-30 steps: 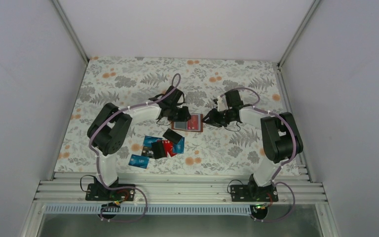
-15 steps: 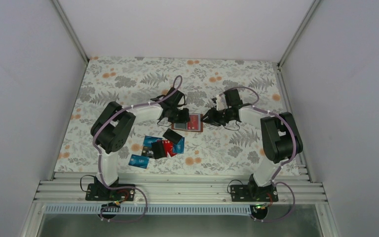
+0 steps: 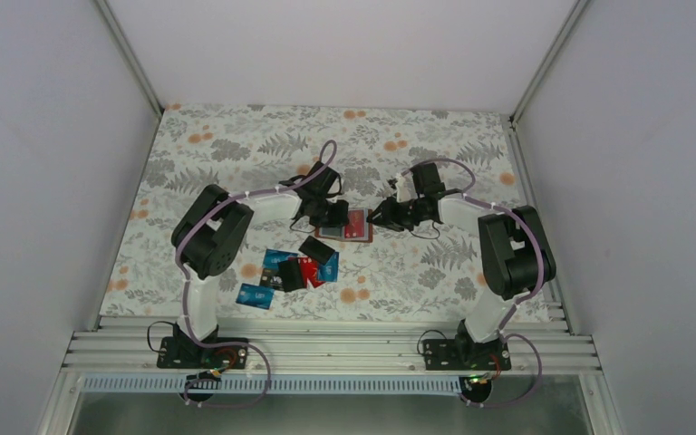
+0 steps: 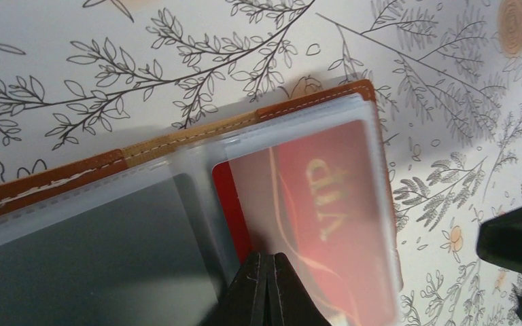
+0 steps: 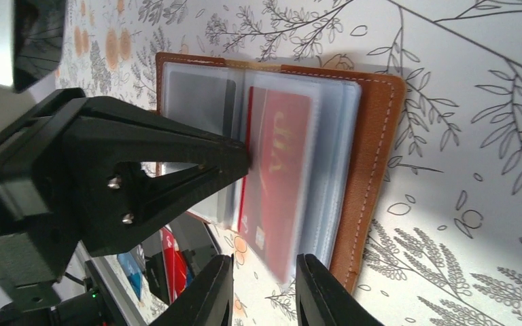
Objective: Put the credit cards into the card holder
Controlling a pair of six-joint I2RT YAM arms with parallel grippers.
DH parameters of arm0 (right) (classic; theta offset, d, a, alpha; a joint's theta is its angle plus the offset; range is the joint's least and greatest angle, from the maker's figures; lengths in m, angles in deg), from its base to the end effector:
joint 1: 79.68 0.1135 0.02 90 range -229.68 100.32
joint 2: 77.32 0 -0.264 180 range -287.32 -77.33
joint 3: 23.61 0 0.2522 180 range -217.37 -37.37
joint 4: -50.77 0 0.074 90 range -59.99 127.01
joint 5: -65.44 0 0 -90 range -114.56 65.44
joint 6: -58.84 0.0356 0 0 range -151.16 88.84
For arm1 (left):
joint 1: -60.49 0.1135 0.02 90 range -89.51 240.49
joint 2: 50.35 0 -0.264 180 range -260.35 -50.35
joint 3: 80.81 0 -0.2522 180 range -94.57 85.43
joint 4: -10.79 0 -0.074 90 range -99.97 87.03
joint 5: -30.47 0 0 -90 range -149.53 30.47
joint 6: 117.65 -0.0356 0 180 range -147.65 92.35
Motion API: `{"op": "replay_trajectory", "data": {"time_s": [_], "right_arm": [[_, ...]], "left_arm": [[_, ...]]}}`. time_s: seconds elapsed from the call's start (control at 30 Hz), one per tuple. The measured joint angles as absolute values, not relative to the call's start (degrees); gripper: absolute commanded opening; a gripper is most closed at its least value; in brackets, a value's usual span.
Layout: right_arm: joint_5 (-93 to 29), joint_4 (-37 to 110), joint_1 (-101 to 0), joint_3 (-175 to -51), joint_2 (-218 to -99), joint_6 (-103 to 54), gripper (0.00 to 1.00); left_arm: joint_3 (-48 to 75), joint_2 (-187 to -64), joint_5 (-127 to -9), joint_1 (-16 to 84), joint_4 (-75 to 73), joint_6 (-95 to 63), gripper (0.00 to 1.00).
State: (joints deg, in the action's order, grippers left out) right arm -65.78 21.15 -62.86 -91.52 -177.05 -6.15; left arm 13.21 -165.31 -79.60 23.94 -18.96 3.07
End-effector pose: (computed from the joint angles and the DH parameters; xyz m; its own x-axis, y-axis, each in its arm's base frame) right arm 0.3063 0.1171 0.1522 -0.9814 0.0355 -0.1886 -0.1151 0.6773 0.7266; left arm 0.3203 -0.2527 0.1388 -0.9491 0.1063 -0.2964 0.2531 0.8175 -0.5173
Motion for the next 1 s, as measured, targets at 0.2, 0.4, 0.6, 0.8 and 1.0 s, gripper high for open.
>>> {"op": "replay_trajectory", "data": {"time_s": [0.2, 0.4, 0.6, 0.8, 1.0], "right_arm": [[-67.81, 21.98, -62.8, -91.52, -178.16, -6.1, 0.27], [-68.62, 22.79, -62.32, -91.52, -180.59, -5.73, 0.27], [-68.99, 23.21, -61.66, -91.65, -182.03, -5.65, 0.27], [-69.14, 24.04, -61.14, -92.2, -183.08, -5.16, 0.27], [-69.14, 24.21, -60.63, -92.7, -184.76, -4.51, 0.27]], "left_arm": [[13.21, -166.08, -79.56, 23.96, -18.87, 3.04, 0.02], [13.27, -166.12, -79.54, 23.96, -18.5, 3.07, 0.02], [13.4, -166.12, -79.52, 23.96, -18.28, 3.18, 0.02], [13.58, -166.12, -79.52, 23.96, -18.09, 3.2, 0.02], [13.71, -166.12, -79.5, 23.96, -17.96, 3.2, 0.02]]}}
